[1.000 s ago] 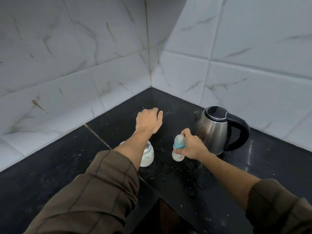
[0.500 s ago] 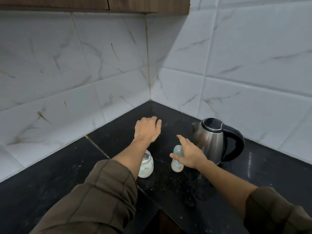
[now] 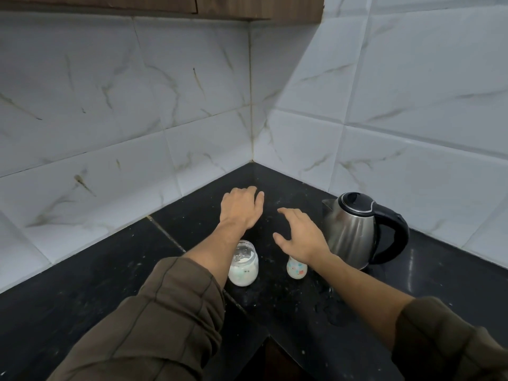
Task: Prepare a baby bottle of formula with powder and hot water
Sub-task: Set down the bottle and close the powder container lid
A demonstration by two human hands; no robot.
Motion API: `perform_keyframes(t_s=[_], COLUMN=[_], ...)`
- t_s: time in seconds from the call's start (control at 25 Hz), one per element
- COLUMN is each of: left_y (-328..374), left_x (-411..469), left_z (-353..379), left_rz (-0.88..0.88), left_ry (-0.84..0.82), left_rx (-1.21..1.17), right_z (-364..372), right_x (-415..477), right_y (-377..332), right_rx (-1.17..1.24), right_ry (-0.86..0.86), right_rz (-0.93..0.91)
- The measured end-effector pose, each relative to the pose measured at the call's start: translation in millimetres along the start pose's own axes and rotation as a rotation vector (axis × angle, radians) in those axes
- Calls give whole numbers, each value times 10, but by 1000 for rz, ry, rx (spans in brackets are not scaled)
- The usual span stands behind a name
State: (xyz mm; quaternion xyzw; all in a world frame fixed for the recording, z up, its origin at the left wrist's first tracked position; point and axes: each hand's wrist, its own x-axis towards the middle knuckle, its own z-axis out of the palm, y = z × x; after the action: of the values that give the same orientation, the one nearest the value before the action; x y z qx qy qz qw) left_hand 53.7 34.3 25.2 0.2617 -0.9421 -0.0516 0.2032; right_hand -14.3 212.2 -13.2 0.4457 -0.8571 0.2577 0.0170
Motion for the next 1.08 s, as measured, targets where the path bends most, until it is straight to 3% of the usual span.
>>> perform_keyframes(t_s=[0.48,0.8,1.08], left_y=[-983,-1594,-1903], left_x=[-236,-223,-120], left_z=[25,187,341], left_rz=[-182,-296,-362], left_ry=[-23,-62,-95], left_rx=[47,40,19], right_z=[489,1115,1424], right_x=[616,1125,1290], right_y=[-752,-1200,-1351], right_rx=[95,-153,-426], right_ry=[-222,-642,-854], right_rz=[-17,-69,-123])
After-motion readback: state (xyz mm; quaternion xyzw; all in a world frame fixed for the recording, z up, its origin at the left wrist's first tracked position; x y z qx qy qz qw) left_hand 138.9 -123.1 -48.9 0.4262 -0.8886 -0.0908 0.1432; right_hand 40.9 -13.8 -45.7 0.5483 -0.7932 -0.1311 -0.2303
